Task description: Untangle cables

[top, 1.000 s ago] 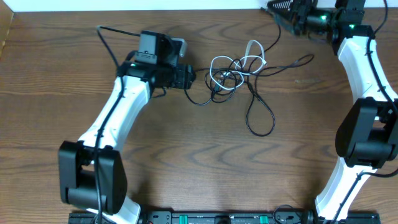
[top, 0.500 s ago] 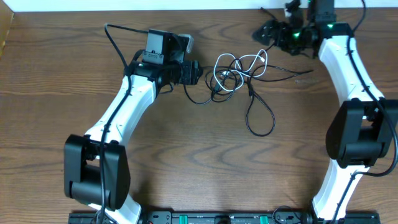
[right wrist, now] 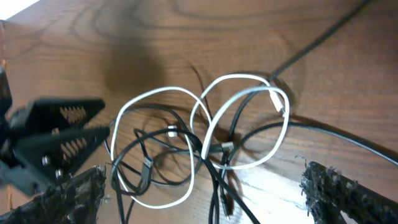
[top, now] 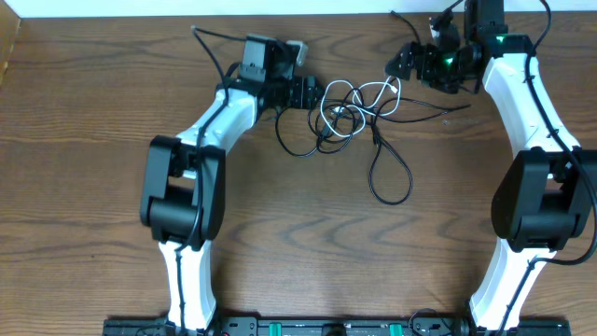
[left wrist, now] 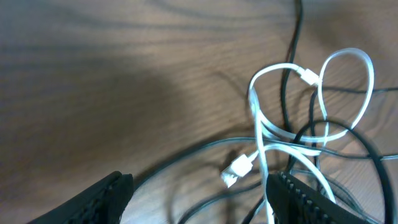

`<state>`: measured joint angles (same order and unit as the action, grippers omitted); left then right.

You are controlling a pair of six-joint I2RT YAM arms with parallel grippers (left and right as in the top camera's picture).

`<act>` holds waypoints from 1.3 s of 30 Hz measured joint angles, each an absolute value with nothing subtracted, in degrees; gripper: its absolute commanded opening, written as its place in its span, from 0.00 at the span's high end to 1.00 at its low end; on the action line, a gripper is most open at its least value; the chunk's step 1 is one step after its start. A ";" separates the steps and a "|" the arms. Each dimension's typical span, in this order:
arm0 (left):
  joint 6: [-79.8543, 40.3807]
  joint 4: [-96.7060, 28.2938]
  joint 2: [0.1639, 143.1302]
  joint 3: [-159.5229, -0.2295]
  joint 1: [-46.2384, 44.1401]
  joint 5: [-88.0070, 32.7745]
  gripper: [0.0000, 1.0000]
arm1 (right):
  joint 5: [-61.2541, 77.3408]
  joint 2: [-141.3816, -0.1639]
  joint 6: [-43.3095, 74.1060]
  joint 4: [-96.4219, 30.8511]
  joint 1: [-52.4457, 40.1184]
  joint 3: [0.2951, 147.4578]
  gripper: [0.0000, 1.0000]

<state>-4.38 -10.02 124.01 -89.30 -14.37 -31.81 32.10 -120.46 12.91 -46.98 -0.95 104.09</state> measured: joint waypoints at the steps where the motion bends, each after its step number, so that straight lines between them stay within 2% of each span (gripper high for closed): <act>1: -4.27 -10.26 124.88 -90.80 -14.37 -32.60 0.25 | 32.08 -120.46 12.60 -47.57 -0.75 104.09 0.01; 12: -3.09 -11.03 126.21 -95.09 -17.54 -34.13 0.33 | 31.83 -120.46 10.61 -49.06 0.95 104.09 0.01; 16: -2.96 -12.19 128.31 -95.09 -19.27 -31.27 0.42 | 31.81 -120.46 9.72 -50.26 0.95 104.09 0.01; 23: -2.52 -12.71 129.34 -95.09 -18.76 -27.49 0.80 | 31.73 -120.46 8.62 -50.37 0.95 104.09 0.01; 24: -2.59 -12.78 129.34 -95.09 -18.76 -27.27 0.91 | 31.70 -120.46 8.58 -50.37 0.95 104.09 0.01; 25: -2.59 -12.78 129.34 -95.09 -18.76 -27.05 0.93 | 31.68 -120.46 8.49 -50.37 0.95 104.09 0.01; 34: -3.18 -14.81 128.07 -95.09 -18.50 -26.61 0.93 | 31.66 -120.46 8.27 -50.33 0.89 104.09 0.01; 39: -3.20 -16.56 116.86 -95.07 -18.44 -26.52 0.92 | 31.64 -120.46 7.57 -50.30 0.84 104.09 0.01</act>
<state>-3.20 -16.56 116.86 -95.07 -18.44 -26.52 31.64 -120.46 7.57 -50.30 0.84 104.09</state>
